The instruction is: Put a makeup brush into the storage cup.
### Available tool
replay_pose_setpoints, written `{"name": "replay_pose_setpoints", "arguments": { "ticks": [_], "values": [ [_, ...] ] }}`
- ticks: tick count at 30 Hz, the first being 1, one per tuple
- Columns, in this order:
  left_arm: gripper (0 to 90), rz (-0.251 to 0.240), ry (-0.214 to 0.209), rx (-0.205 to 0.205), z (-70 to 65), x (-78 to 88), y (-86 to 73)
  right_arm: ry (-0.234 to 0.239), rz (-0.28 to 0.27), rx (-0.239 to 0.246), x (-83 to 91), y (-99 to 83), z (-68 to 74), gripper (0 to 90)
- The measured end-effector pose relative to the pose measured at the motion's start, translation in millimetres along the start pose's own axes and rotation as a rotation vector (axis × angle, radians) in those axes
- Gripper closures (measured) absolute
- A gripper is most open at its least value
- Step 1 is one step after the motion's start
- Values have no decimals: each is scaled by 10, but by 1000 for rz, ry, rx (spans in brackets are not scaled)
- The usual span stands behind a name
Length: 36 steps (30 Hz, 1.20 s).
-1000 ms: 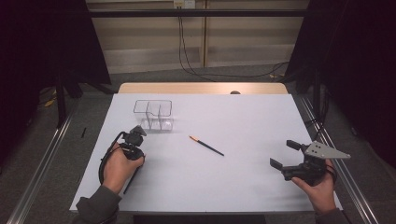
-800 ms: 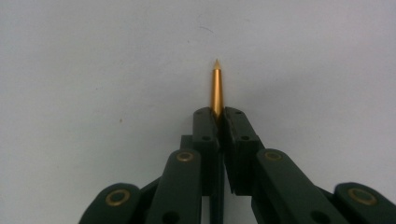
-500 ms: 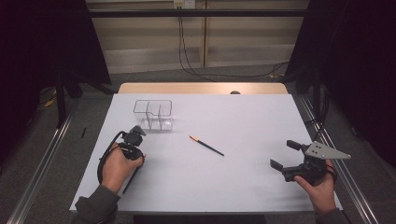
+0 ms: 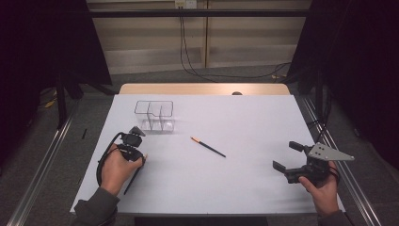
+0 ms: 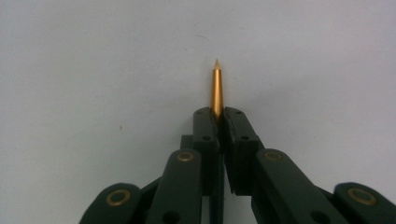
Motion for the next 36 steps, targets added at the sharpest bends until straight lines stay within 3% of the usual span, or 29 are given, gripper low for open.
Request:
{"name": "replay_pose_setpoints", "arguments": {
  "ticks": [12,36],
  "values": [
    [844,-100,-30,-26,-26,126,129,2,0,4,-2,-2,-2,0],
    [843,-505,-97,-9,-66,479,455,16,0,11,1,-3,14,0]
  ]
}}
Point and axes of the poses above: each handheld gripper's, and its own axes: x roughly backward along the jaws, y roughly out of its top, z roughly to its left, the point moved 10 cm from there along -x, roughly forward along the jaws, and after that the axes turned 6 degrees about -y, right-handed, at the moved point
